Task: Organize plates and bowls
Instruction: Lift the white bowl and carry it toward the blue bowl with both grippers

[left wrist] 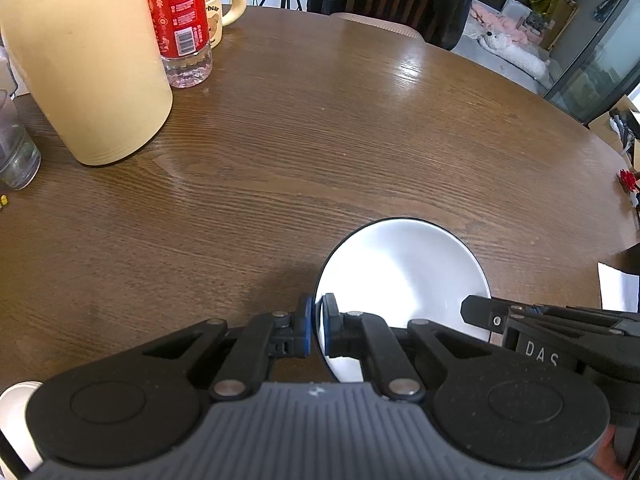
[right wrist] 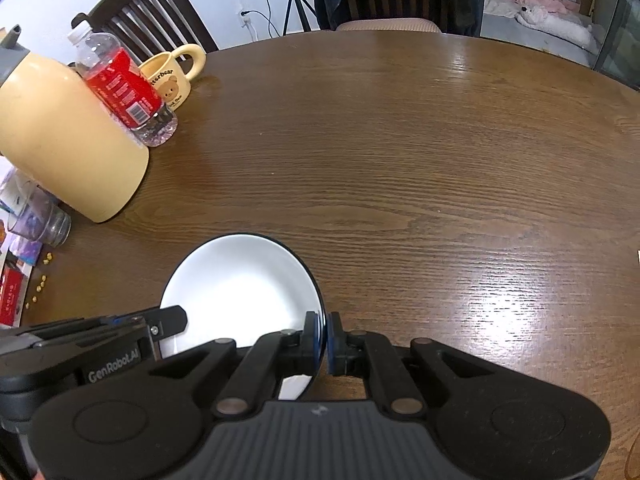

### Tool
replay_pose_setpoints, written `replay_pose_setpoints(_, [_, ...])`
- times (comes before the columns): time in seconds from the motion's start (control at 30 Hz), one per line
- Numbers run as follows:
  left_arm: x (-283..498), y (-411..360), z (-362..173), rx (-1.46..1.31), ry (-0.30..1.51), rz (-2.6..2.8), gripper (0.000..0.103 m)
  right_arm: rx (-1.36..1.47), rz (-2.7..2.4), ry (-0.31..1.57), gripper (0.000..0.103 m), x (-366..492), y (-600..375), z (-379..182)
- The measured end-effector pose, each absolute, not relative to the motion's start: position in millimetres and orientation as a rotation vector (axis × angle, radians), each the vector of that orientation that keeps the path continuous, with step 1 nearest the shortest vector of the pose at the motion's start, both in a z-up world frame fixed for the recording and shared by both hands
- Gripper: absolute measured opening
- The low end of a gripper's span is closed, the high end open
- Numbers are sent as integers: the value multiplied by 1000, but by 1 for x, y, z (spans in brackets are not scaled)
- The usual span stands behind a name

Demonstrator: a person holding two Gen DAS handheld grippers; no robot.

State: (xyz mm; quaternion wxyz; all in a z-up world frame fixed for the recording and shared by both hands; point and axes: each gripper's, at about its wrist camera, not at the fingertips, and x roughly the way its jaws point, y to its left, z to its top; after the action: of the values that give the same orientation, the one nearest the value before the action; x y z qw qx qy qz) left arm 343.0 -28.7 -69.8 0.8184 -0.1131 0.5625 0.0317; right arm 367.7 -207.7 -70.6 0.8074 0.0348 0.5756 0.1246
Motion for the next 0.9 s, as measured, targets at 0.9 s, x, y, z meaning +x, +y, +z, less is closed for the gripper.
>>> replay_pose_setpoints(0.9, [309,-7,-51,-227,1177,53,6,79,243,1204,4,324,-183,-47])
